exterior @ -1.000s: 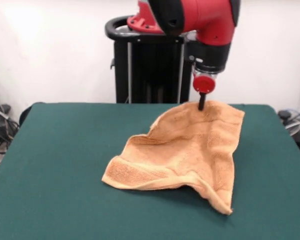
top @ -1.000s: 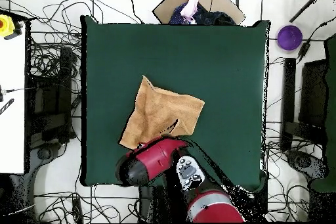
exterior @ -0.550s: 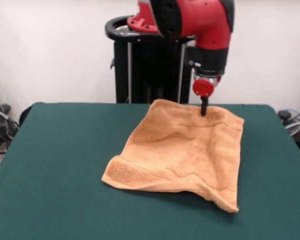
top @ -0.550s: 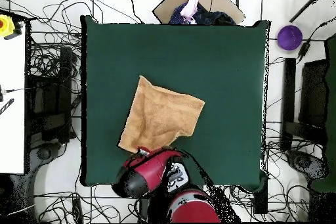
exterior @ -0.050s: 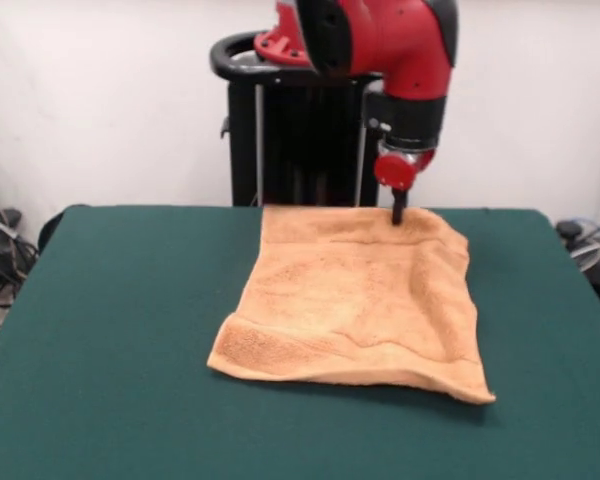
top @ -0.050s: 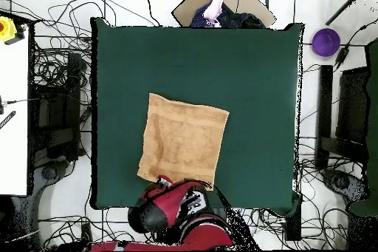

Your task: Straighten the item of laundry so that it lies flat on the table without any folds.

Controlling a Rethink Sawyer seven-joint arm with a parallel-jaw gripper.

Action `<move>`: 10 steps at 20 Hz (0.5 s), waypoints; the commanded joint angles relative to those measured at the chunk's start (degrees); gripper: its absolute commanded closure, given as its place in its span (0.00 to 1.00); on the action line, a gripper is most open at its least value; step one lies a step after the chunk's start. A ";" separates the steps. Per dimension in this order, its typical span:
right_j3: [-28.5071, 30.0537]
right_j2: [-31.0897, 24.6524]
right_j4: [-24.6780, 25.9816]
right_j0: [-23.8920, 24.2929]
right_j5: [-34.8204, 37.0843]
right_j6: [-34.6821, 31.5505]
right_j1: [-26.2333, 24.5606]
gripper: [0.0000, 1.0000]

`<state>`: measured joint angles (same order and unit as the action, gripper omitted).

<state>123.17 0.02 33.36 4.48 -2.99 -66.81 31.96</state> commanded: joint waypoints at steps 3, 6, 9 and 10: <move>-0.64 2.24 -3.98 -1.04 4.64 -12.34 -2.00 1.00; -0.72 1.96 -4.47 -0.76 3.69 -12.95 -2.51 1.00; -1.16 1.06 -4.16 -0.43 3.09 -12.53 -2.73 0.00; -1.46 0.22 -3.43 -0.38 3.50 -11.49 -2.67 0.00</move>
<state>123.63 1.17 33.06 4.37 -2.99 -66.81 31.38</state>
